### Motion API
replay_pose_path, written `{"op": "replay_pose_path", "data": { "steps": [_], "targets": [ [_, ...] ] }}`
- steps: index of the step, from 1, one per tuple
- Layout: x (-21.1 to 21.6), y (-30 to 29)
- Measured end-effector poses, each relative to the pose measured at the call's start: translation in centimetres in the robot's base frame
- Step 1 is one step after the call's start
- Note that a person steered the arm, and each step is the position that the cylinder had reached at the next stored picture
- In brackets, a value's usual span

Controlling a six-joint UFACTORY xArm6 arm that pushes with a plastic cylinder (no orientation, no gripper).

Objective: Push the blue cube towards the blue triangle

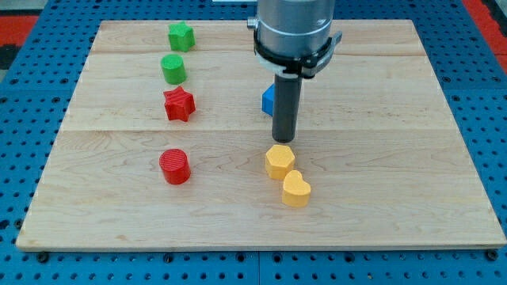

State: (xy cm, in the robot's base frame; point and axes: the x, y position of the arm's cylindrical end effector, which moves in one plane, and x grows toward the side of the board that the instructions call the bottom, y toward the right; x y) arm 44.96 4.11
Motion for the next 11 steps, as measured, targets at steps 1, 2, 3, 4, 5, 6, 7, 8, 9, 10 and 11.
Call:
{"op": "replay_pose_path", "data": {
  "steps": [1, 2, 3, 4, 5, 6, 7, 8, 9, 10, 11],
  "targets": [
    [-2.4, 0.4],
    [-3.9, 0.4],
    [-3.8, 0.6],
    [-2.6, 1.1],
    [-2.3, -3.3],
    [-2.3, -6.6],
    [-2.8, -7.1],
    [-2.9, -7.0],
    [-3.3, -6.2],
    [-4.4, -3.9],
    [-4.4, -3.2]
  ]
}}
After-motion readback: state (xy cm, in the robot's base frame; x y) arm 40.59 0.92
